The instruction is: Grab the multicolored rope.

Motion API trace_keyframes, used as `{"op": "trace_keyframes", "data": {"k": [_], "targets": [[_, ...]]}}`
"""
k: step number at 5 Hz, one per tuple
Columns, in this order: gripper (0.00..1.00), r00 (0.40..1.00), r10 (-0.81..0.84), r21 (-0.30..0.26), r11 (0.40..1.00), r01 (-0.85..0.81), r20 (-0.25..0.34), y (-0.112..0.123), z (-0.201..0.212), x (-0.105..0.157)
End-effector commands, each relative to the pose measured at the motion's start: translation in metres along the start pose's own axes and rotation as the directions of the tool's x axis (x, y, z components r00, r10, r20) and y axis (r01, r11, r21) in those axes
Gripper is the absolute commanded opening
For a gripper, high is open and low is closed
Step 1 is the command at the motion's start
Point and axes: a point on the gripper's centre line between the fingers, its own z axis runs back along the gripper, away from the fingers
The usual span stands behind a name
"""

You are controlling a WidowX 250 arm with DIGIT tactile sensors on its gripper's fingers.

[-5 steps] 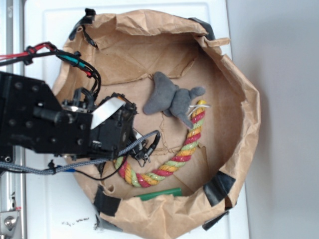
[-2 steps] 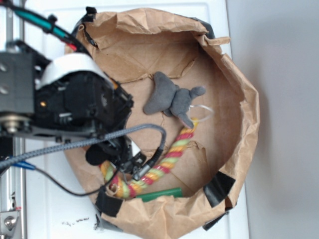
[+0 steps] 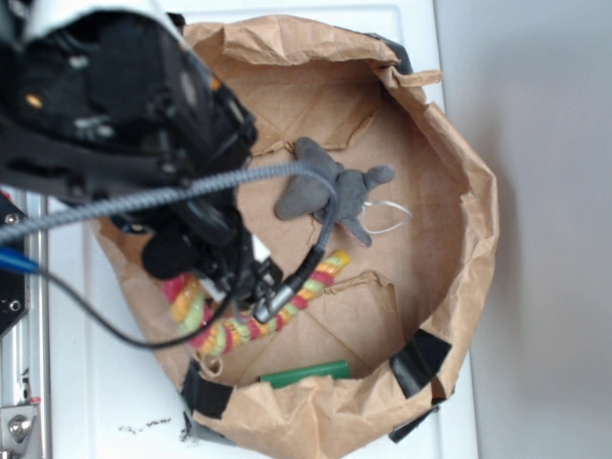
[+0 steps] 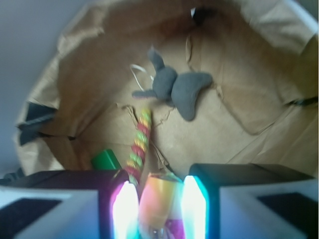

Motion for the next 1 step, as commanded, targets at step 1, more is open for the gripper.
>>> {"op": "trace_keyframes", "data": {"k": [1], "targets": [[1.00,0.991,-0.123,0.015,0.992,0.122,0.058,0.0007,0.0388,0.0176]]}}
